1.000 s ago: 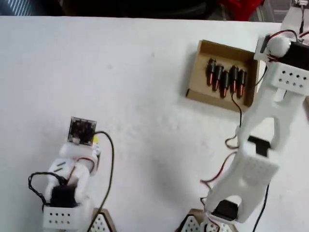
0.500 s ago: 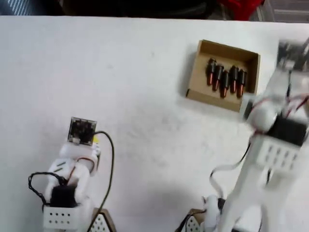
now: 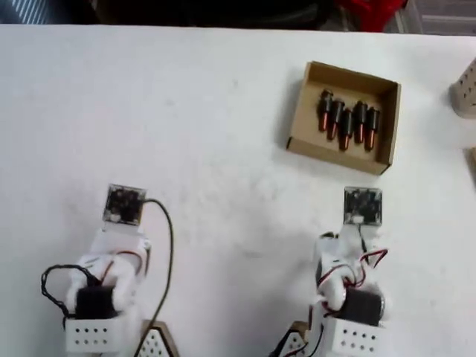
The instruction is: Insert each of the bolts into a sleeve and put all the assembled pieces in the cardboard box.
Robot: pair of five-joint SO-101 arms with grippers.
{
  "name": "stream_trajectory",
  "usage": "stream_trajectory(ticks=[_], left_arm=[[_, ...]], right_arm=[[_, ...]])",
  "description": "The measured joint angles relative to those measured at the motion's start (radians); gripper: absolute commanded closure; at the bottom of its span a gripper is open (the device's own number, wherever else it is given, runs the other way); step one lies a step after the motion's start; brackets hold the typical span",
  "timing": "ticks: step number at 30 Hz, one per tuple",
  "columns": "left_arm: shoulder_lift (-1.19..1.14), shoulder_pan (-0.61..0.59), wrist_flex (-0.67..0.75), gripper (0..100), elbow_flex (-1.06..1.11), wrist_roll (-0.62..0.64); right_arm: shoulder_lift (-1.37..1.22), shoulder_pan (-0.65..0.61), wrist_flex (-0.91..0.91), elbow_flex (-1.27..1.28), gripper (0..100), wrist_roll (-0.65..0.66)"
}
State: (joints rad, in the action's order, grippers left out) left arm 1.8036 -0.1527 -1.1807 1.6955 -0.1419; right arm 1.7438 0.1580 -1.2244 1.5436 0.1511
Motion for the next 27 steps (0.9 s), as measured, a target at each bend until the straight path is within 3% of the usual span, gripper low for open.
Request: stream_trajectory(ticks=[6, 27], left_arm=[[0.0, -0.025, -0.095, 98, 0.0, 0.0], [0.0, -0.025, -0.098, 98, 0.0, 0.0]], right_arm=[[-0.011, -0.041, -0.029, 0.034, 98.1, 0.0], [-0.037, -0.041, -0.044, 0.109, 98.1, 0.0]])
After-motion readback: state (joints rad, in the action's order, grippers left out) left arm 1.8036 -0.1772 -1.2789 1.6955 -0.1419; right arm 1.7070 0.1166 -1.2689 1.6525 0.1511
